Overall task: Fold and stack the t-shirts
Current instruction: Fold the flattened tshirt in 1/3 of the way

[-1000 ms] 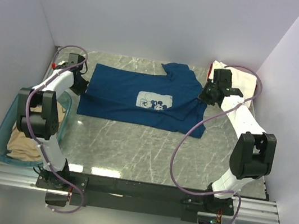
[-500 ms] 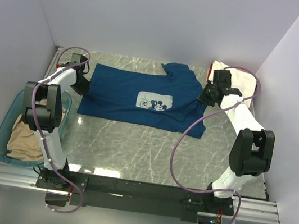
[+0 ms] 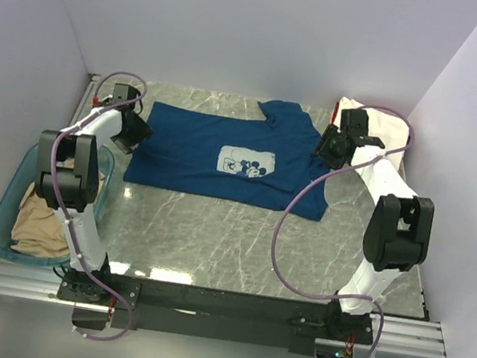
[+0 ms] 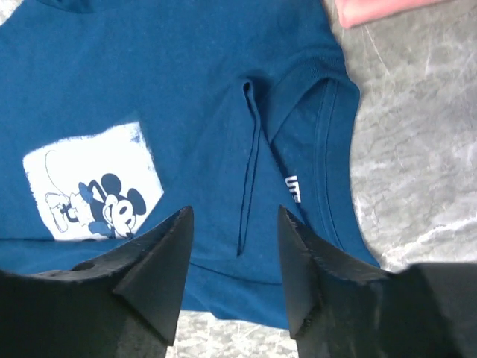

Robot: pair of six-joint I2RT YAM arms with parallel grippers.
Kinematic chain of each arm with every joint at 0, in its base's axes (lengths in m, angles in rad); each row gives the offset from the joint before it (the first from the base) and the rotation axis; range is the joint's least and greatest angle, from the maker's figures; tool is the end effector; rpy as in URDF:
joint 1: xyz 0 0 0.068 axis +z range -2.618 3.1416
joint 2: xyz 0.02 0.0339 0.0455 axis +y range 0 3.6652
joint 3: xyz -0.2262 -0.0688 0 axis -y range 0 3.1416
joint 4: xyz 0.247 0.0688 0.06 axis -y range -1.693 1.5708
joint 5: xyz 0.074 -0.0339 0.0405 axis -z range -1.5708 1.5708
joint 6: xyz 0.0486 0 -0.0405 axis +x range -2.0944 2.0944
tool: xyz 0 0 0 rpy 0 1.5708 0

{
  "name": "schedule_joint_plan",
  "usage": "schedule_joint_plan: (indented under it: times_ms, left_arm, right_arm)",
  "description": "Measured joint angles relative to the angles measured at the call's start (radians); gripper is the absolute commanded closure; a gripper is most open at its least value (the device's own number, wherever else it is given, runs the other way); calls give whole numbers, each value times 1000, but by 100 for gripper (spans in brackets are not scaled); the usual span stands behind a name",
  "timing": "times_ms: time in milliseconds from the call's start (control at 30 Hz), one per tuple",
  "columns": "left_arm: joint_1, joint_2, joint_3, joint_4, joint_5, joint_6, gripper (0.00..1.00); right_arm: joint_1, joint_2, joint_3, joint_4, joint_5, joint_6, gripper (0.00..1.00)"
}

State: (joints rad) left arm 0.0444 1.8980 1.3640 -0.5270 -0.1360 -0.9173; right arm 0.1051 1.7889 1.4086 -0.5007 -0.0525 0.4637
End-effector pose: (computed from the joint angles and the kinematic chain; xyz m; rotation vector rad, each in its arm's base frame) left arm 0.3948 0.0241 0.1470 -1.2534 2.3021 -0.1269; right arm 0.3961 0.0443 0.2038 0.4186 2.4403 0.3120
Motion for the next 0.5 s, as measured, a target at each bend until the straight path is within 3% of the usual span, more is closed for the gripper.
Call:
schedule_joint_plan:
  times_ms: [33, 167, 500]
  left_arm:
    - [0, -6, 0, 4, 3, 6, 30]
    - [0, -63, -2, 10, 19, 15, 29]
    - [-82, -364, -156, 50, 39, 11, 29]
  right_arm:
    - [-1, 0, 0, -1, -1, -1, 43]
    - [3, -17, -22, 18, -18, 4, 45]
    - [74, -113, -306, 147, -51, 74, 52]
